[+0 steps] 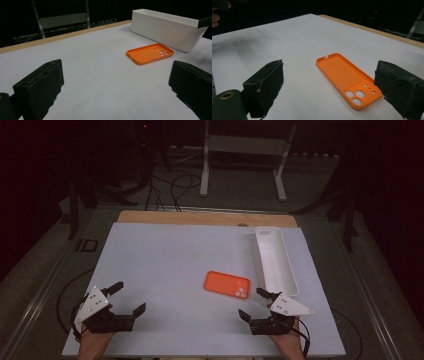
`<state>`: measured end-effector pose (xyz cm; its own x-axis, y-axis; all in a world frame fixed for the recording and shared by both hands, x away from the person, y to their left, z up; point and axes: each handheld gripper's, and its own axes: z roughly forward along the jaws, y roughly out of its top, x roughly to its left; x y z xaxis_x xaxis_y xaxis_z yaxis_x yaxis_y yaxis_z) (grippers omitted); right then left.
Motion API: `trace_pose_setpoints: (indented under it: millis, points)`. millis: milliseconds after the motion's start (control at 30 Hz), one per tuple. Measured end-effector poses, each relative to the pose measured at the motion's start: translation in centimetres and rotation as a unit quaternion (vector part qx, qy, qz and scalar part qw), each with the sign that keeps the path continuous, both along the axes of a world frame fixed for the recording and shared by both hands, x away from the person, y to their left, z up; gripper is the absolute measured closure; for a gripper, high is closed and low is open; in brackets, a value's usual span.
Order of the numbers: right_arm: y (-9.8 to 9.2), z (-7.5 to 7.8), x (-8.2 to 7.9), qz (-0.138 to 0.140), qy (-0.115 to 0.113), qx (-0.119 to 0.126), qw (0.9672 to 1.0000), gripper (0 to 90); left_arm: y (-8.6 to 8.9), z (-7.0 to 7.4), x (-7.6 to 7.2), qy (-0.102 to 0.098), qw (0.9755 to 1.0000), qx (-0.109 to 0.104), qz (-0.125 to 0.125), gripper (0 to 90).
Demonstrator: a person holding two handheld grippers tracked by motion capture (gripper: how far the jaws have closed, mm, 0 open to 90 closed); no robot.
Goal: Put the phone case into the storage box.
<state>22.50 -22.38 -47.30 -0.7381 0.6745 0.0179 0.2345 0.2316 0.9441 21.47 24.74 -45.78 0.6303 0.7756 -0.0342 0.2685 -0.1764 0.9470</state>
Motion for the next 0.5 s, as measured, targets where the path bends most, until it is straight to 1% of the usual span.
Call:
trace_pose_setpoints:
  millis: [133, 367, 400, 500]
  points:
    - [0.0, -0.03, 0.0, 0.001, -0.002, -0.002, 1.0, 8.9, -0.11, -0.01, -0.04, -0.001, 1.0, 0.007, 0.002, 0.7]
    - [-0.06, 0.07, 0.07, 0.003, 0.0, -0.003, 1.0, 8.9, -0.2, 0.01, -0.02, -0.001, 1.0, 0.008, -0.001, 0.7]
    - [-0.08, 0.01, 0.17, 0.003, 0.001, -0.007, 1.0, 9.0, -0.24, 0.13, 0.0, 0.006, 0.9999, 0.008, -0.003, 0.7]
    - [-0.02, 0.05, 0.18, 0.002, 0.002, -0.008, 1.0, 8.9, -0.36, 0.51, 0.05, 0.004, 0.9999, 0.012, -0.008, 0.7]
